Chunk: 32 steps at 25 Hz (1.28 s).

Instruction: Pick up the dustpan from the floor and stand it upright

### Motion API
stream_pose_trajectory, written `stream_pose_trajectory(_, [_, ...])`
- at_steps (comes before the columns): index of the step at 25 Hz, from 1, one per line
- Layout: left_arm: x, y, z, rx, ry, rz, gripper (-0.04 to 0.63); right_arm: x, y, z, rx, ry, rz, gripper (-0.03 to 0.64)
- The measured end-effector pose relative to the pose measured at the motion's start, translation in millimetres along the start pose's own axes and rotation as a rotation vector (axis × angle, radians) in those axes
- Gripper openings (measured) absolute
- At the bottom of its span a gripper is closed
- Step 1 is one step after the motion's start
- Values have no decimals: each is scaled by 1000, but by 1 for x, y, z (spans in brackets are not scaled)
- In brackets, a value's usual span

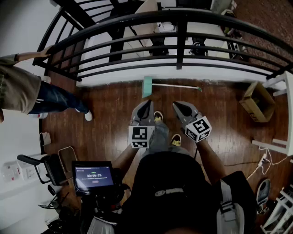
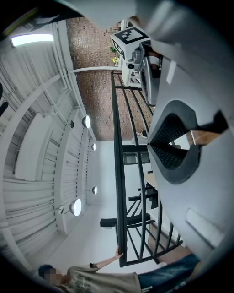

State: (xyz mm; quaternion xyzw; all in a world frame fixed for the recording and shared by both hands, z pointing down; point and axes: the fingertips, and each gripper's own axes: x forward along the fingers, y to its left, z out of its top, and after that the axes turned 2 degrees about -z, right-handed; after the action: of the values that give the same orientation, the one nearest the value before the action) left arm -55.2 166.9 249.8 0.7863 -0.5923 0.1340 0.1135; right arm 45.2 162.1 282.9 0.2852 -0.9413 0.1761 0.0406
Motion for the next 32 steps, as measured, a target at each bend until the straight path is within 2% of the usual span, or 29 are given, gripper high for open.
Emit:
stream_pose_trajectory(3, [38,27,1,2,-19,-3,20,38,-22,1,-31,2,15,3])
stream_pose_trajectory(5, [60,37,-3,-19,12,-26,20,53,-34,-4,-31,38,9,3])
stream_pose_trajectory(9, [102,58,-4,-64,17,-66,20,79,-66,-13,-31,132,-45,3])
stream_pose_trajectory(15, [150,100,8,-90,7,-104,20,122,-97,-9,-25,185,-105,3])
stream_pose_trajectory(22, [218,93,-14,-100,91,-171,20,123,-174,-31,64,231,-238,3])
stream_pose_trajectory(24, [240,87,-21,-90,102,-187,20,121,-203,-42,88,230,-273,3])
stream_pose_trajectory(28, [286,82,-44,0,114,-179,20,115,-259,-90,169,243,-325,3])
stream_pose_trajectory(32, [333,73,-89,-21,162,-155,20,103,-315,-151,203,286,-357,3])
